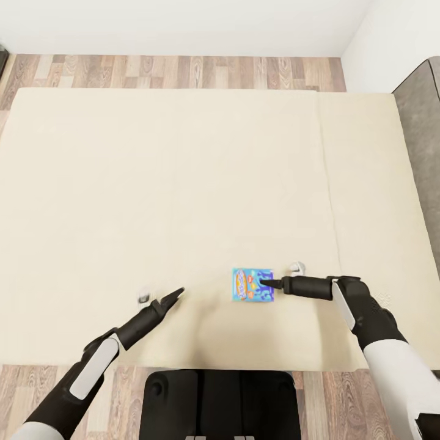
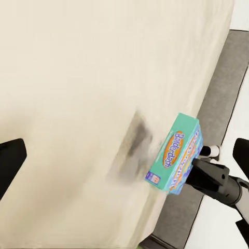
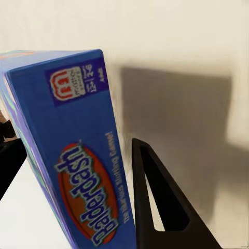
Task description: Put all the toys in the child's room - the three board games (two on the bed and one on the table), the two jigsaw puzzles on the table, and the tennis ball on the table - inside the toy box on the table in the child's room.
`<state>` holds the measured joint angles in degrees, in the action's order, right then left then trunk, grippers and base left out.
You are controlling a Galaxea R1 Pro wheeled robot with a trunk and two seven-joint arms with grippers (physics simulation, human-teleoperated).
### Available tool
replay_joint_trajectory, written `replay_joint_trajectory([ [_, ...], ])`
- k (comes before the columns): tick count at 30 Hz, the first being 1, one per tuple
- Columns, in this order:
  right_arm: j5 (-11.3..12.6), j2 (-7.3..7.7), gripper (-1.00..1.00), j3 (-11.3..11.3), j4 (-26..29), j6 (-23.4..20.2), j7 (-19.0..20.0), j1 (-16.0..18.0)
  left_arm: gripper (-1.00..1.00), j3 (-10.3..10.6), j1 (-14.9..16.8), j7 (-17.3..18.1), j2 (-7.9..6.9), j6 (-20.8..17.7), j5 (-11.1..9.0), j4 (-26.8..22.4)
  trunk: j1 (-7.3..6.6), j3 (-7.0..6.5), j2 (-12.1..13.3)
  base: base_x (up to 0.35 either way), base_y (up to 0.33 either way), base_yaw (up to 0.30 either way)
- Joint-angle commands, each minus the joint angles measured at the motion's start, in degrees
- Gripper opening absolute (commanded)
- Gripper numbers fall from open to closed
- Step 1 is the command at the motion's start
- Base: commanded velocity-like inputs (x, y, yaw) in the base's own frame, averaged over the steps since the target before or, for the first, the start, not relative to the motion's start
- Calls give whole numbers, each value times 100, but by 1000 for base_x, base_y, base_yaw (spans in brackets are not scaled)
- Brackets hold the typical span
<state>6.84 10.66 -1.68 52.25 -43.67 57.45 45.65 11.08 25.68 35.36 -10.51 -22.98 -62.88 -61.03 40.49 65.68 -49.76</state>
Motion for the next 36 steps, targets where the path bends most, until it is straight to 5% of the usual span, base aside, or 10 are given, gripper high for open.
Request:
replay_joint_trajectory([
  [1, 23, 9, -100, -53, 210, -107, 19, -90, 100, -31, -98, -31, -20, -49, -56, -113, 2, 2, -3, 0, 0, 0],
  [17, 58, 85, -100, -892, 3184, -974, 13, -1357, 100, -40, -906, -229, -47, -66, -44, -1006, 2, 2, -3, 0, 0, 0],
  [26, 58, 82, -100, -1231, 3686, -1167, 8, -1550, 100, -13, -1004, -291, 2, -72, 121, -1123, 2, 2, -3, 0, 0, 0],
  [36, 64, 86, -100, -1303, 3804, -1218, 18, -1636, 100, 241, -1025, -669, 12, -82, 218, -1302, 2, 2, -3, 0, 0, 0],
])
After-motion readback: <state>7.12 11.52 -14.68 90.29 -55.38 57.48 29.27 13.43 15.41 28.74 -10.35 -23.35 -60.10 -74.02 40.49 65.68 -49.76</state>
